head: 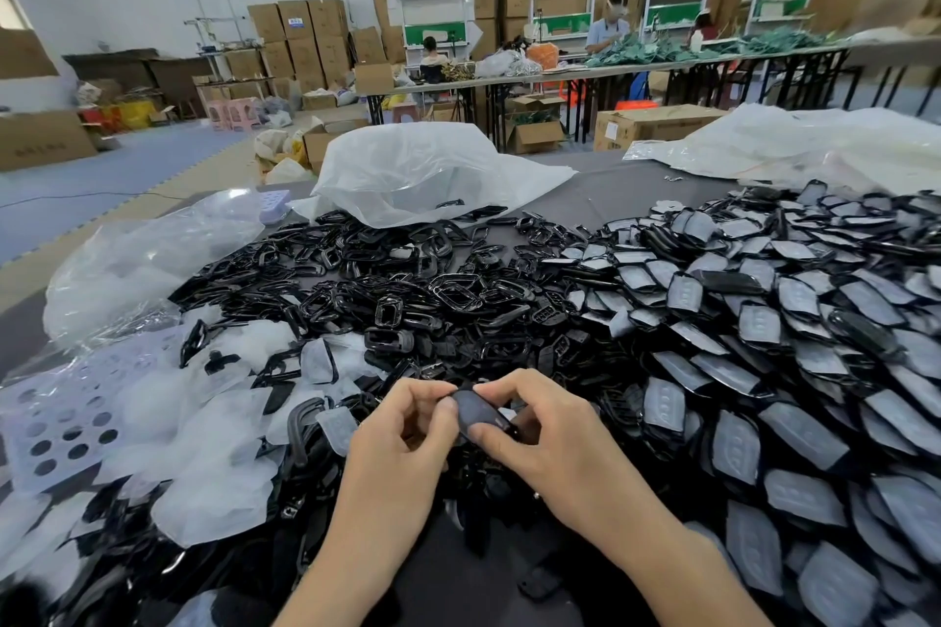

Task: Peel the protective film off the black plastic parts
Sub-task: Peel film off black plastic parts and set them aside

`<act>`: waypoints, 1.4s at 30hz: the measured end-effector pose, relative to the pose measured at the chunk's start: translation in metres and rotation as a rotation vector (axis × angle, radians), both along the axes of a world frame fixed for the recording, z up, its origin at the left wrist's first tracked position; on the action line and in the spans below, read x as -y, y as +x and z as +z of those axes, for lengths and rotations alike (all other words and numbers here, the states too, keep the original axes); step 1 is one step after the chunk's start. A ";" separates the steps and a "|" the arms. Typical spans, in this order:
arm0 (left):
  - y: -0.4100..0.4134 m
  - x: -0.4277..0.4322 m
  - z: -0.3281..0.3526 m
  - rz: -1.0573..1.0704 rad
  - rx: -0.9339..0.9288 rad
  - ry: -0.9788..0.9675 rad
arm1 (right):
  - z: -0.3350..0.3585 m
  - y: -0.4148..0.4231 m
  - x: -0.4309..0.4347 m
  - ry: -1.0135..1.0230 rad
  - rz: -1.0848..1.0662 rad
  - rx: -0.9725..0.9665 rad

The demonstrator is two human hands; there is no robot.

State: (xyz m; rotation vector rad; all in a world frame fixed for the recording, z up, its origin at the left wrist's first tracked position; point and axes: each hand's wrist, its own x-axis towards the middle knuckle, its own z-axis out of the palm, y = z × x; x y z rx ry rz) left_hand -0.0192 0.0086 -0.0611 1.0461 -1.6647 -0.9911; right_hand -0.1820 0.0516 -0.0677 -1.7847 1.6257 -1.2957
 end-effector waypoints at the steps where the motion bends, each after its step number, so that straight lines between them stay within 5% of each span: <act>1: 0.000 0.000 -0.001 0.003 0.002 0.000 | -0.001 -0.001 0.000 -0.004 0.006 -0.058; 5: 0.000 0.001 -0.002 0.023 0.010 -0.014 | 0.000 -0.006 0.001 0.009 0.029 -0.158; 12: 0.001 0.000 0.004 0.066 -0.038 -0.031 | -0.002 -0.004 0.002 0.108 0.089 0.324; 24: -0.002 -0.003 0.006 0.039 -0.054 -0.036 | 0.001 0.001 0.003 0.116 0.172 0.503; 30: 0.000 -0.024 -0.003 -0.092 0.216 -0.272 | 0.054 -0.072 0.020 -0.176 -0.242 0.775; 32: 0.000 -0.032 -0.008 -0.119 0.409 -0.492 | 0.073 -0.108 0.028 -0.241 -0.479 0.866; 36: -0.001 -0.043 -0.017 -0.225 0.689 -0.776 | 0.063 -0.123 0.020 -0.144 -0.677 0.738; 42: -0.008 -0.031 -0.026 -0.021 0.959 -0.782 | 0.027 -0.036 0.010 -0.177 -0.440 0.105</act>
